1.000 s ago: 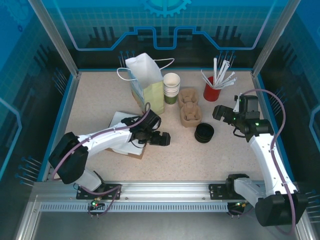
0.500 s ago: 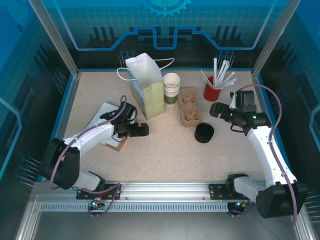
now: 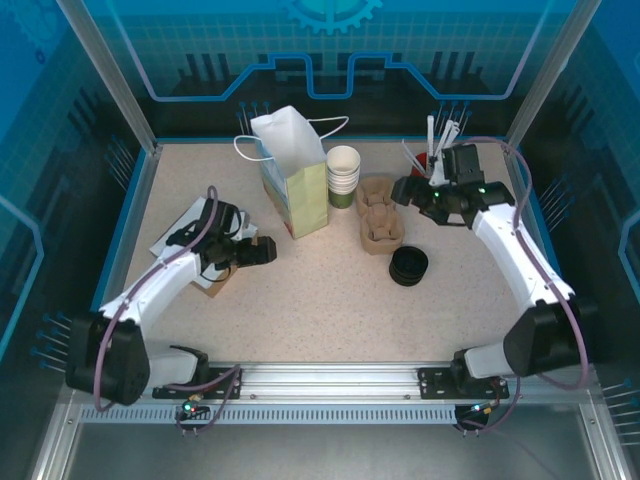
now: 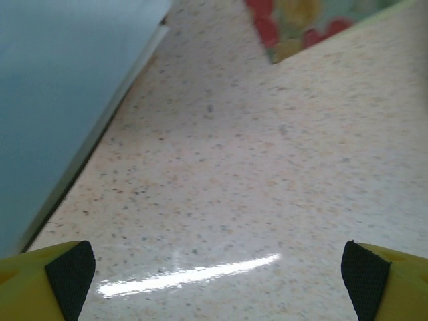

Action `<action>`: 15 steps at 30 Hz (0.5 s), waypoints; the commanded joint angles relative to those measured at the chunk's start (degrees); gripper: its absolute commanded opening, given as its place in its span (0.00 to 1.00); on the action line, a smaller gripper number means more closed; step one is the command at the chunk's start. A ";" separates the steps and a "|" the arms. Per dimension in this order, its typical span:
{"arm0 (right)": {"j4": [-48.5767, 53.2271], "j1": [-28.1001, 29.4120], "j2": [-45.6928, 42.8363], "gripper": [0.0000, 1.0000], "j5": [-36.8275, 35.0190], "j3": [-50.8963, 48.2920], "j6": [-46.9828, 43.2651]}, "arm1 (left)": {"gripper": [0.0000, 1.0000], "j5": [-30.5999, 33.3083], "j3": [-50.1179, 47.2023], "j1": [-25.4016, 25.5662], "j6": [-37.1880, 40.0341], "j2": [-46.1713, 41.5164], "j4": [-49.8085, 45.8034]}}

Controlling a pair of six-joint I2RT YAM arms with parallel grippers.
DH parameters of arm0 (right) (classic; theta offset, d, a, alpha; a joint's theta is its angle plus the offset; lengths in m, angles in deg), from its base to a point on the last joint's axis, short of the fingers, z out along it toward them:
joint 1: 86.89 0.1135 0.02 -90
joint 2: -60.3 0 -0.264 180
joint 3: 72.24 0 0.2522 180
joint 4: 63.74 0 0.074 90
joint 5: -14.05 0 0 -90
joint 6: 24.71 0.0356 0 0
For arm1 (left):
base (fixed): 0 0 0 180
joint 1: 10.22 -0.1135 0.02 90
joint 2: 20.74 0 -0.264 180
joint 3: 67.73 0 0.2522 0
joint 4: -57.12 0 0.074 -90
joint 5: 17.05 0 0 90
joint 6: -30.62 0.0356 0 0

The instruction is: Pack the takeout coffee

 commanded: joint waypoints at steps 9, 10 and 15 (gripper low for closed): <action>1.66 3.79 23.11 0.59 6.97 26.94 4.35 | 0.99 -6.24 -5.04 -0.26 -11.05 -17.35 1.85; 2.83 3.95 25.08 0.58 6.61 29.30 4.02 | 0.99 -6.05 -5.15 -0.26 -11.34 -18.22 1.54; 7.31 4.22 33.98 0.52 6.84 40.36 3.33 | 0.99 -4.68 -5.68 -0.28 -11.71 -21.80 -0.19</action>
